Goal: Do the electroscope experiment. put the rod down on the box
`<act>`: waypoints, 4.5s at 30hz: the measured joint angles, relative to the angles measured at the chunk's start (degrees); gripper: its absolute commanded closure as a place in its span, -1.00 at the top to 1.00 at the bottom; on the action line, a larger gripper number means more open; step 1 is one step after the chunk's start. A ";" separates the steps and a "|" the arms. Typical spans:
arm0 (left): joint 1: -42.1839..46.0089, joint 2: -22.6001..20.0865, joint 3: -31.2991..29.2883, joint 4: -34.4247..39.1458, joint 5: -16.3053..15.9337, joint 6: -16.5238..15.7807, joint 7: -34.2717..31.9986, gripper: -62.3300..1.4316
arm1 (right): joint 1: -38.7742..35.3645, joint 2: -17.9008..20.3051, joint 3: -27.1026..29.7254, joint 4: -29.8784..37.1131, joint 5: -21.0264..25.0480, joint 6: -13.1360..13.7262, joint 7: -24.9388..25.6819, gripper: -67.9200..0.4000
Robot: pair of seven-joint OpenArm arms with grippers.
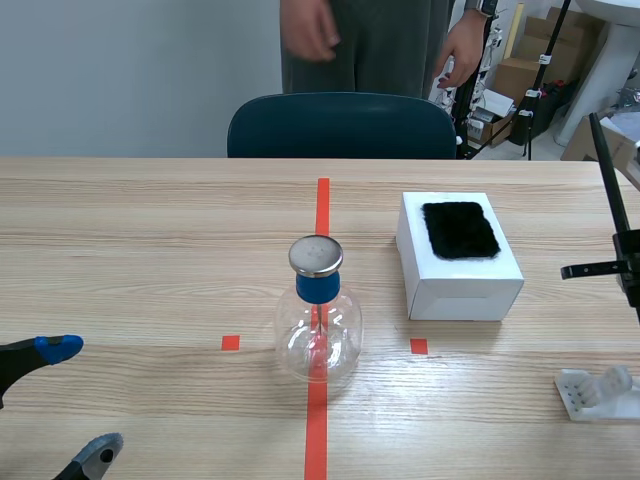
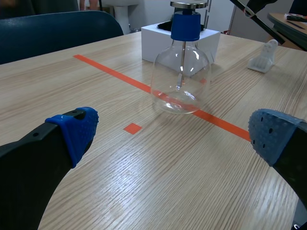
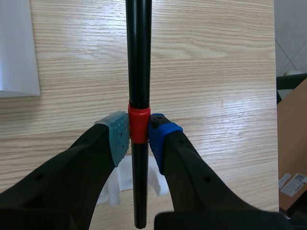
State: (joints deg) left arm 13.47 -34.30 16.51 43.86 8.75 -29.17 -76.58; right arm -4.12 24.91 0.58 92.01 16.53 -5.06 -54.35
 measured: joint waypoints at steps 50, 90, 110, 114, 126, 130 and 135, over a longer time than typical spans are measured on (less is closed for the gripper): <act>0.00 0.00 0.00 0.00 0.00 0.00 0.00 1.00 | 12.81 -0.76 -11.96 -26.45 0.66 1.90 -1.22 -0.76; 0.00 0.02 0.00 0.00 0.00 0.00 0.00 1.00 | 12.66 -1.11 -11.98 -26.45 1.95 1.68 -3.23 0.86; 0.00 0.02 0.00 0.00 0.00 0.00 0.00 1.00 | 12.66 -1.11 -11.98 -26.45 1.95 1.68 -3.19 0.86; 0.00 0.02 0.00 0.00 0.00 0.00 0.00 1.00 | 12.66 -1.11 -11.98 -26.45 1.95 1.68 -3.19 0.86; 0.00 0.02 0.00 0.00 0.00 0.00 0.00 1.00 | 12.66 -1.11 -11.98 -26.45 1.95 1.68 -3.19 0.86; 0.00 0.02 0.00 0.00 0.00 0.00 0.00 1.00 | 12.66 -1.11 -11.98 -26.45 1.95 1.68 -3.19 0.86; 0.00 0.02 0.00 0.00 0.00 0.00 0.00 1.00 | 12.66 -1.11 -11.98 -26.45 1.95 1.68 -3.19 0.86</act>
State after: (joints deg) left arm 13.47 -34.28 16.51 43.86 8.75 -29.17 -76.58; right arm 8.54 23.79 -11.40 65.56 18.48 -3.38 -57.54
